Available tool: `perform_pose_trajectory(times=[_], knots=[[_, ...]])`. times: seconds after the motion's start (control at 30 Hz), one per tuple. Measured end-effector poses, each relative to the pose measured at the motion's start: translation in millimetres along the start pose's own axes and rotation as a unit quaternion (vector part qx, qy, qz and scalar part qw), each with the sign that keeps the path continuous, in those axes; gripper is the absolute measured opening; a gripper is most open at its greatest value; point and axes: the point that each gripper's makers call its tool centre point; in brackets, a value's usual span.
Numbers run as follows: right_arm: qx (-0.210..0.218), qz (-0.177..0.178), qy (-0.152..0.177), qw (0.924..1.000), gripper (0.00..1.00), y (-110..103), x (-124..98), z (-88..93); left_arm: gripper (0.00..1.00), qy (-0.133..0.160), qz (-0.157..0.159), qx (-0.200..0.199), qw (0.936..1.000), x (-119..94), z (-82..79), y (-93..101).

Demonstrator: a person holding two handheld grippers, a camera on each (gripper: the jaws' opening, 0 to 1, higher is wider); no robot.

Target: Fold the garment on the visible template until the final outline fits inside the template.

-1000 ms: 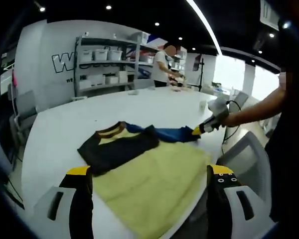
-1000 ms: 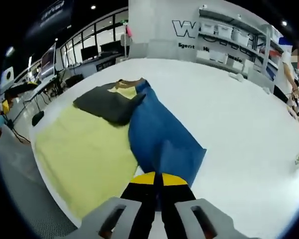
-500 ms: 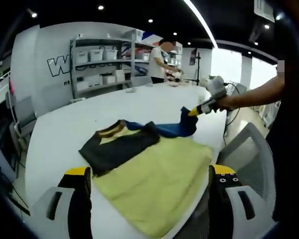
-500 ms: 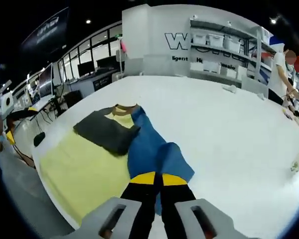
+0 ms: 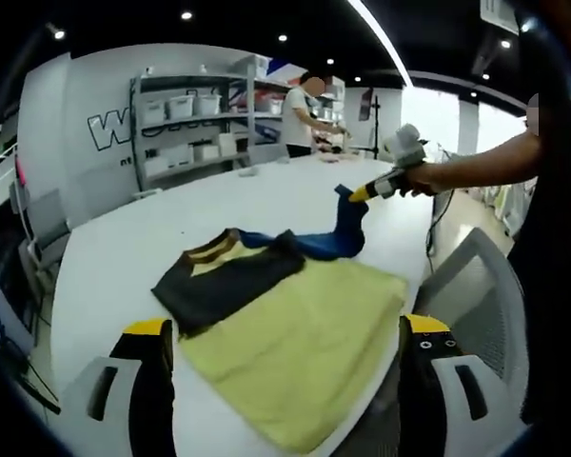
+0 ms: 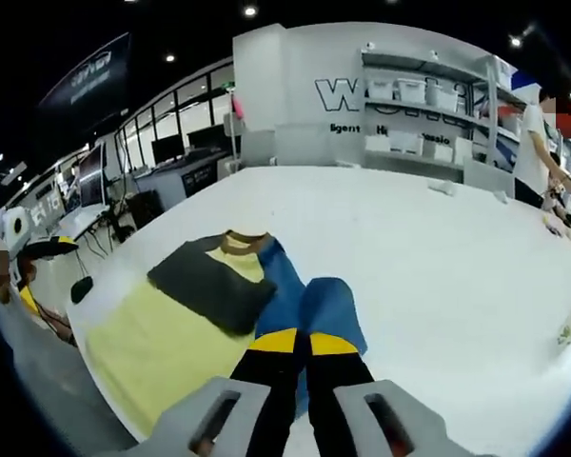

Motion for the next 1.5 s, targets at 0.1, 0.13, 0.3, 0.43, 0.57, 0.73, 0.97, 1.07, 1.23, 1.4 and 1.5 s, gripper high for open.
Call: perform_pose_trajectory(times=[0.1,0.13,0.3,0.43,0.57,0.73,0.97,1.07,1.23,1.4,1.5], knots=[[-0.003,-0.003,0.007,1.0,0.0,-2,2,-8.7,0.96,-0.001,-0.002,0.0,1.0,-1,0.7,-0.5],[-0.003,-0.003,0.009,0.9999,0.0,-3,2,-10.3,0.96,0.0,-0.002,-0.001,1.0,-2,0.7,-0.4],[-0.002,-0.007,0.024,0.9997,0.0,-5,5,-23.9,0.96,0.001,-0.004,-0.002,1.0,-4,0.7,-1.8],[-0.003,-0.011,0.035,0.9993,0.0,-9,6,-36.0,0.95,0.002,-0.008,-0.003,1.0,-7,1.0,-3.7],[-0.005,-0.017,0.045,0.9988,0.0,-14,9,-46.4,0.95,0.003,-0.011,-0.003,0.9999,-9,0.0,-3.3],[-0.011,-0.027,0.056,0.998,0.0,-23,13,-59.1,0.95,0.001,-0.01,-0.002,0.9999,-9,1.7,-1.7],[-0.023,-0.04,0.062,0.997,0.0,-36,20,-71.0,0.95,0.0,-0.01,-0.001,0.9999,-11,1.9,-0.7],[-0.026,-0.046,0.064,0.9965,0.0,-41,23,-76.1,0.95,0.004,-0.01,-0.005,0.9999,-13,-0.1,-0.9],[-0.039,-0.058,0.07,0.9951,0.0,-51,29,-88.0,0.95,0.005,-0.011,-0.002,0.9999,-14,-1.0,-3.0],[-0.06,-0.072,0.074,0.9928,0.0,-64,34,-99.2,0.95,0.008,-0.012,-0.007,0.9999,-15,-1.4,-4.5],[-0.064,-0.078,0.078,0.9918,0.0,-69,36,-105.0,0.95,0.004,-0.012,-0.003,0.9999,-15,0.3,-4.8]])
Point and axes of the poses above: the point that each gripper's makers call its tool centre point, and the gripper's own axes: x roughly forward along the fingers, y roughly to its right, z roughly out of its underside, and after that the axes turned 5 degrees about -x, right-handed
